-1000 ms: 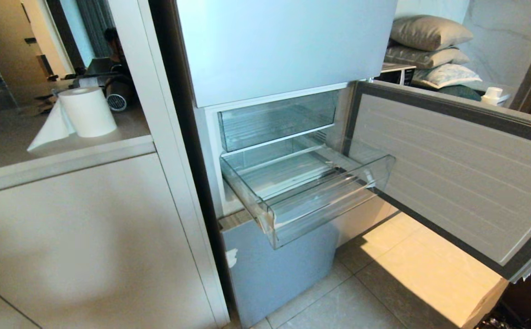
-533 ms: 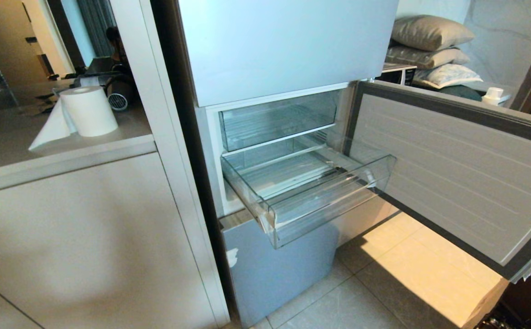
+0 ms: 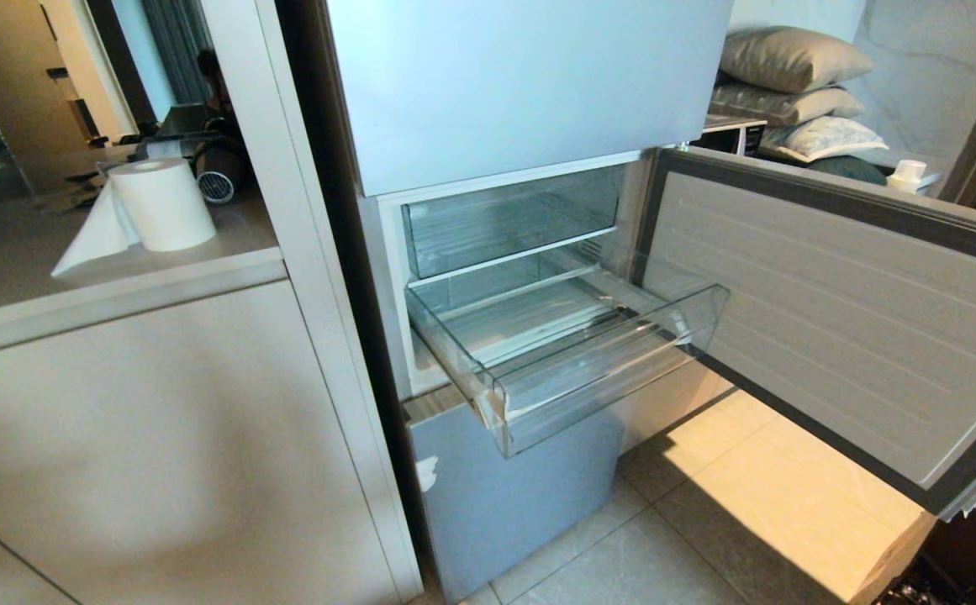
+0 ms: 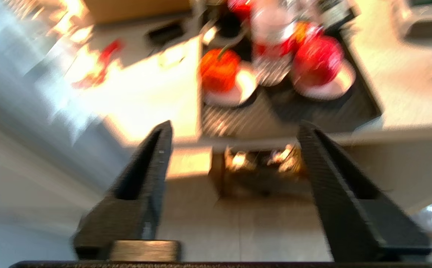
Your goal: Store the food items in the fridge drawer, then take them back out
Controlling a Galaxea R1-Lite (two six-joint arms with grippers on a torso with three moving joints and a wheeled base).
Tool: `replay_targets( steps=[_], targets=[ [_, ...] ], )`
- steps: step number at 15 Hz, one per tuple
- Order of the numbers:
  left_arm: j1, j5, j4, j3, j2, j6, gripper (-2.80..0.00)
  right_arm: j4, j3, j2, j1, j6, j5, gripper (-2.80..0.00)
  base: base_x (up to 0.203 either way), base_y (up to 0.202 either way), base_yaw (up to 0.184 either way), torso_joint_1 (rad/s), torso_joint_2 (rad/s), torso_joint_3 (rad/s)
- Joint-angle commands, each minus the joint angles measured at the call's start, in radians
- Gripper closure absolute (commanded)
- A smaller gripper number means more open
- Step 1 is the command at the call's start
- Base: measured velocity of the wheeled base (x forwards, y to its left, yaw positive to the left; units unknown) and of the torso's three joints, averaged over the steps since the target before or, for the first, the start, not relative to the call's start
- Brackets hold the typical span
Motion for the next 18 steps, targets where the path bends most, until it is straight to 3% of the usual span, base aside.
replay_targets(
  steps=[1, 5, 8, 14, 18],
  targets=[
    [0.0, 0.0, 0.001, 0.0, 0.0, 0.0, 0.0, -0.177, -0.002, 0.226, -0.049, 0.001, 0.002, -2.8, 0.0, 0.0, 0.0, 0.0, 0.0, 0.0],
    [0.0, 0.0, 0.001, 0.0, 0.0, 0.0, 0.0, -0.484, -0.013, 0.494, -0.091, -0.003, 0.003, -2.8, 0.0, 0.0, 0.0, 0.0, 0.0, 0.0],
    [0.0, 0.0, 0.001, 0.0, 0.0, 0.0, 0.0, -0.602, -0.076, 0.699, -0.1, 0.003, 0.003, -2.8, 0.0, 0.0, 0.0, 0.0, 0.0, 0.0],
    [0.0, 0.0, 0.001, 0.0, 0.0, 0.0, 0.0, -0.647, -0.361, 0.98, -0.162, 0.007, 0.001, -2.8, 0.0, 0.0, 0.0, 0.0, 0.0, 0.0],
    [0.0, 0.0, 0.001, 0.0, 0.0, 0.0, 0.0, -0.646, -0.479, 1.092, -0.188, 0.008, 0.002, -2.8, 0.0, 0.0, 0.0, 0.0, 0.0, 0.0]
  ],
)
